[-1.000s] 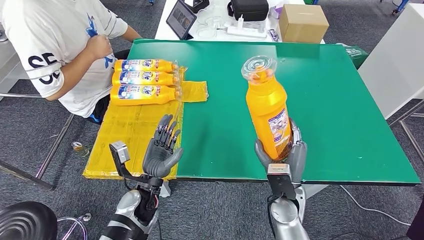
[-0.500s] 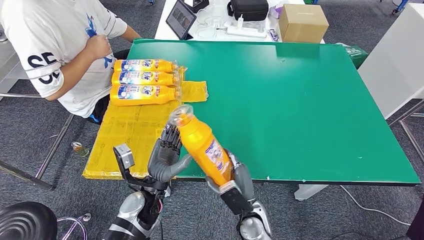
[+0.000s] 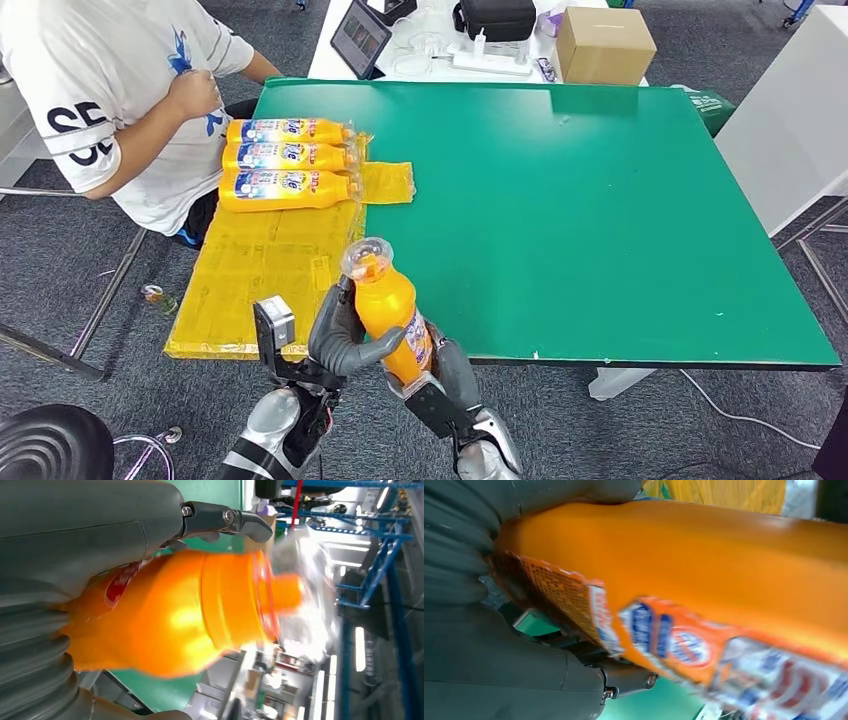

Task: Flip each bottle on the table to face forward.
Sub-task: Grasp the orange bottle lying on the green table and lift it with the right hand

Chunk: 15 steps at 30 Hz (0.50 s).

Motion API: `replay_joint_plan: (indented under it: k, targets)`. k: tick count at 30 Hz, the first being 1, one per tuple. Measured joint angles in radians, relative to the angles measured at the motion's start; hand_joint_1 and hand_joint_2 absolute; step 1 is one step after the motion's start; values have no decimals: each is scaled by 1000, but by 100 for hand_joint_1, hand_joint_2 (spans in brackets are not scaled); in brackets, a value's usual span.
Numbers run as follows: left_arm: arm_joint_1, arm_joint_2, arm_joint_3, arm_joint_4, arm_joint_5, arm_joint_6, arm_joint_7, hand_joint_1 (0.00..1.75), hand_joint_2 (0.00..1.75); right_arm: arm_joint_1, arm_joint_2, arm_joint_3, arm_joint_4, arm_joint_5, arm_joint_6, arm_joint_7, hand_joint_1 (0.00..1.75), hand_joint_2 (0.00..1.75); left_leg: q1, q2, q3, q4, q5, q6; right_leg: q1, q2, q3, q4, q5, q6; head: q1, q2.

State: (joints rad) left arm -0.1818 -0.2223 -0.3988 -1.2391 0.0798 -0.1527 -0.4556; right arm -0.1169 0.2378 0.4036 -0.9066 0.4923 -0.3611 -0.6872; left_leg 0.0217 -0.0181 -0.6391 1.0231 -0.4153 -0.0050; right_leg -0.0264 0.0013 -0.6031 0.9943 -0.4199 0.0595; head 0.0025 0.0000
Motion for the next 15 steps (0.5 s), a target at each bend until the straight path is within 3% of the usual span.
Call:
replay_joint_plan:
  k: [15]
  targets:
    - [-41, 7, -28, 85, -79, 28, 23, 0, 175, -7, 5, 21, 20, 20, -39, 28, 175, 175, 0, 0, 0, 0, 0, 0, 0, 0, 0, 0, 0, 0, 0, 0]
